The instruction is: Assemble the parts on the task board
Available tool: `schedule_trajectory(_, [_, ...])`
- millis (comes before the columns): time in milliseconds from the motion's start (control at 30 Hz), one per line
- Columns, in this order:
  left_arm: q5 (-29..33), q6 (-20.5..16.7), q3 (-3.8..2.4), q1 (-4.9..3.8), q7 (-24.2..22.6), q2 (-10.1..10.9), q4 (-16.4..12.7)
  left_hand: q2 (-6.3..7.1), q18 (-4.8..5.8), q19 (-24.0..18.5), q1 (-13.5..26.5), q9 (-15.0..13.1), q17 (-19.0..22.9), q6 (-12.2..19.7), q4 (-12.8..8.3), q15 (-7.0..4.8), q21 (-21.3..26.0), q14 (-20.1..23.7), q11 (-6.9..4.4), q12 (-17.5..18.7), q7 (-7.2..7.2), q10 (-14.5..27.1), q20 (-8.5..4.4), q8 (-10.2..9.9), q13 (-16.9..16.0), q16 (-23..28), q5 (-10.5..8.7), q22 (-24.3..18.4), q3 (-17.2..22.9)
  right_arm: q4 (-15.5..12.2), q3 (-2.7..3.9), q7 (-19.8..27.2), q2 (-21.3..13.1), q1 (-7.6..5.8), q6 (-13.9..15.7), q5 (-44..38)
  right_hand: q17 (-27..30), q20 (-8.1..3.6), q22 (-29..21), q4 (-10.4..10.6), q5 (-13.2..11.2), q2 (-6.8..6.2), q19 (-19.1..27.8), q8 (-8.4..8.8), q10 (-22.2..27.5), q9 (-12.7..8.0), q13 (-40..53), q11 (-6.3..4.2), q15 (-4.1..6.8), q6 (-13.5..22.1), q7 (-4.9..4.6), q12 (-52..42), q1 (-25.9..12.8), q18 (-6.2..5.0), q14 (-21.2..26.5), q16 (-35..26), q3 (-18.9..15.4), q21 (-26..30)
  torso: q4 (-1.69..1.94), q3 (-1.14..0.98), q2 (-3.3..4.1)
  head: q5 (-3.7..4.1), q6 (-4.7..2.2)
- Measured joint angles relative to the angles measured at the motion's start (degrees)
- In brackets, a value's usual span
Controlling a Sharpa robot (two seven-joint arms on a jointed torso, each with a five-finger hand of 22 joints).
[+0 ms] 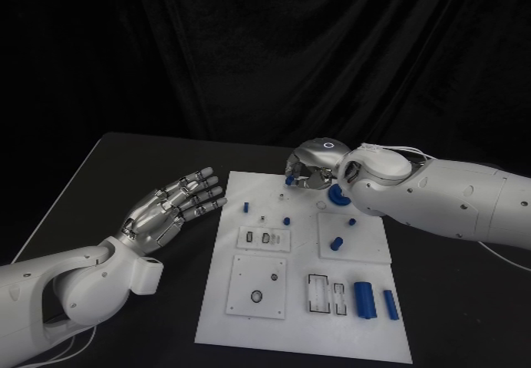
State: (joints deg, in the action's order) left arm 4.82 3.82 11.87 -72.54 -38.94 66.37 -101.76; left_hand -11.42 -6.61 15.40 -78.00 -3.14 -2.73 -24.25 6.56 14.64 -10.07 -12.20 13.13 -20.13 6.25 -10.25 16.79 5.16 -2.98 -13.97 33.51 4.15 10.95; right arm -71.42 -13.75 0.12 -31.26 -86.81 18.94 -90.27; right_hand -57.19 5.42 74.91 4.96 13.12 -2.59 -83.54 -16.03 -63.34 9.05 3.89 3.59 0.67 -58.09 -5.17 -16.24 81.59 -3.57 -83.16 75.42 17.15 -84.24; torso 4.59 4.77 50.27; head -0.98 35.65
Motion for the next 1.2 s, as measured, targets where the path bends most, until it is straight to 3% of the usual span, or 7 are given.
schedule_trajectory(267, [0.02,0.00,0.04,0.00,0.00,0.00,0.10,0.00,0.00,0.00,0.00,0.00,0.00,0.00,0.00,0.00,0.00,0.00,0.00,0.00,0.00,0.00,0.00,0.00,0.00,0.00,0.00,0.00,0.00,0.17,0.01,0.11,0.14,0.10,0.03,0.01,-0.08,0.00,0.00,0.00,-0.57,-0.08,0.00,0.00,0.00,0.00,0.00,0.00,0.00,0.01,0.01,0.29,0.07,0.00,0.00,0.00,0.00,0.00,-0.16,0.00,-0.05,-0.10,0.30])
schedule_trajectory(467, [0.05,0.00,0.06,0.00,0.00,-0.06,0.17,0.00,0.00,0.00,0.00,0.00,0.00,0.00,0.00,0.00,0.00,0.00,0.00,0.00,0.00,0.00,0.00,0.00,0.00,0.00,0.00,0.00,0.00,0.29,0.05,0.12,0.47,0.23,-0.04,0.04,-0.09,0.00,0.00,0.00,-0.80,-0.08,0.00,0.00,0.12,0.00,0.00,0.13,0.00,0.03,0.04,0.29,0.06,0.00,0.00,0.00,-0.01,0.00,0.03,0.01,-0.04,0.36,0.24])
schedule_trajectory(700, [0.13,0.00,0.11,0.00,0.00,-0.22,0.30,0.30,0.00,0.00,0.31,0.00,0.00,0.00,-0.01,0.00,0.00,0.00,0.00,0.00,0.00,0.00,0.00,0.00,0.00,0.00,0.00,0.00,0.32,0.81,0.01,0.11,0.84,0.57,-0.23,0.05,0.12,0.21,-0.01,0.00,-1.18,-0.07,0.21,-0.01,0.41,0.00,0.00,0.41,-0.22,0.41,0.41,0.89,0.05,0.00,0.22,-0.21,-0.01,0.00,0.18,0.08,-0.02,0.43,0.16])
schedule_trajectory(1100, [0.30,0.01,0.15,0.00,0.00,-0.23,0.66,0.30,0.00,0.00,0.30,0.00,0.00,0.00,0.00,0.21,0.00,0.22,0.00,0.00,0.00,0.00,0.00,0.00,0.00,0.00,0.00,0.00,0.32,1.08,0.04,-0.21,1.13,0.74,-0.84,0.05,0.63,0.83,-0.01,0.15,-1.90,0.11,0.83,-0.10,1.85,0.08,0.07,1.25,-0.75,1.94,0.14,2.00,-0.58,0.00,0.75,-0.56,-0.19,0.67,0.21,0.10,-0.01,0.53,-0.08])
schedule_trajectory(1133, [0.32,0.01,0.16,0.00,0.00,-0.27,0.70,0.30,0.00,0.00,0.30,0.00,0.00,0.00,0.00,0.21,0.00,0.22,0.00,0.00,0.00,0.00,0.00,0.00,0.00,0.00,0.00,0.00,0.32,1.09,0.04,-0.33,1.14,0.75,-1.03,0.04,0.73,0.83,-0.01,0.15,-1.93,0.19,0.83,0.43,1.96,2.05,0.08,1.35,-0.75,2.20,0.14,2.05,-0.65,0.00,0.75,-0.56,-0.18,0.70,0.22,0.10,-0.01,0.54,-0.08])
schedule_trajectory(1200, [0.35,0.02,0.18,0.00,0.00,-0.33,0.72,0.30,0.01,0.00,0.30,0.00,0.00,0.00,0.00,0.21,0.00,0.22,0.00,0.00,0.00,0.00,0.00,0.00,0.00,0.00,0.00,0.00,0.32,1.10,0.04,-0.59,1.17,0.77,-1.39,0.04,1.74,1.12,-0.01,0.52,-2.67,0.09,1.66,2.16,3.81,9.54,0.07,1.89,-1.35,4.41,-0.06,2.98,-1.50,-0.01,1.35,-1.34,-0.53,1.38,0.22,0.10,-0.01,0.47,-0.08])
